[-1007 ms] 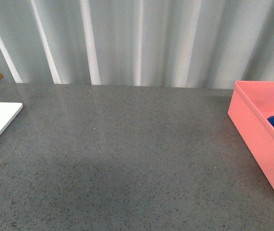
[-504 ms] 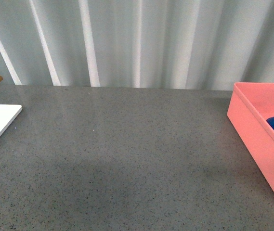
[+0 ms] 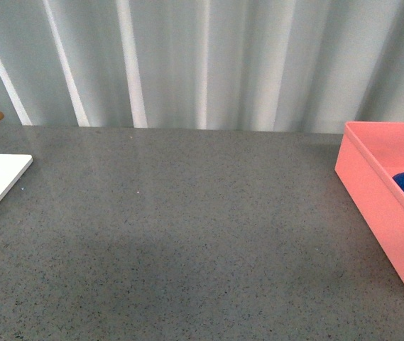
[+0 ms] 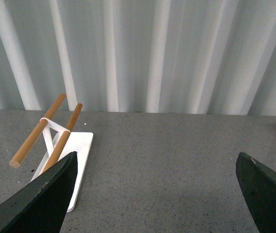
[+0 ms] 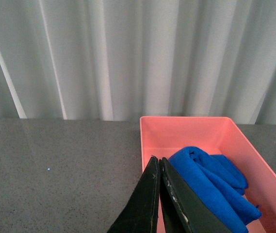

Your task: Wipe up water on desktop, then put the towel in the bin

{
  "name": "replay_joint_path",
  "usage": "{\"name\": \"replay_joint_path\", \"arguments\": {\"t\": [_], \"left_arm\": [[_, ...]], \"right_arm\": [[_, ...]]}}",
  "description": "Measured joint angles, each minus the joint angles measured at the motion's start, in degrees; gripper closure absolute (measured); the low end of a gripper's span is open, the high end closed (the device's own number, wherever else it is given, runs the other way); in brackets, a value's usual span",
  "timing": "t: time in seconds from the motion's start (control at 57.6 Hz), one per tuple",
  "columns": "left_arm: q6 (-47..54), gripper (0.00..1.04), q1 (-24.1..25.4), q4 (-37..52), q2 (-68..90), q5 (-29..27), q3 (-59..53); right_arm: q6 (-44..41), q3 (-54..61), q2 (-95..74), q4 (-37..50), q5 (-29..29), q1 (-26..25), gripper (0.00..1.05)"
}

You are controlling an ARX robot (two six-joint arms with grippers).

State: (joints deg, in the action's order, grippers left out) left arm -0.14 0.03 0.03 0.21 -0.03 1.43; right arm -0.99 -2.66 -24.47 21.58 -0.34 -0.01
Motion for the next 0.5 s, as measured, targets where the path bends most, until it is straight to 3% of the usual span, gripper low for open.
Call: {"name": "replay_joint_path", "arguments": {"t": [0.504], "left_arm": [[0.0, 0.07, 0.0, 0.0, 0.0, 0.0, 0.0]], "right_arm": [[0.07, 1.29, 10.12, -7.06, 0.09, 0.0, 1.01]]}}
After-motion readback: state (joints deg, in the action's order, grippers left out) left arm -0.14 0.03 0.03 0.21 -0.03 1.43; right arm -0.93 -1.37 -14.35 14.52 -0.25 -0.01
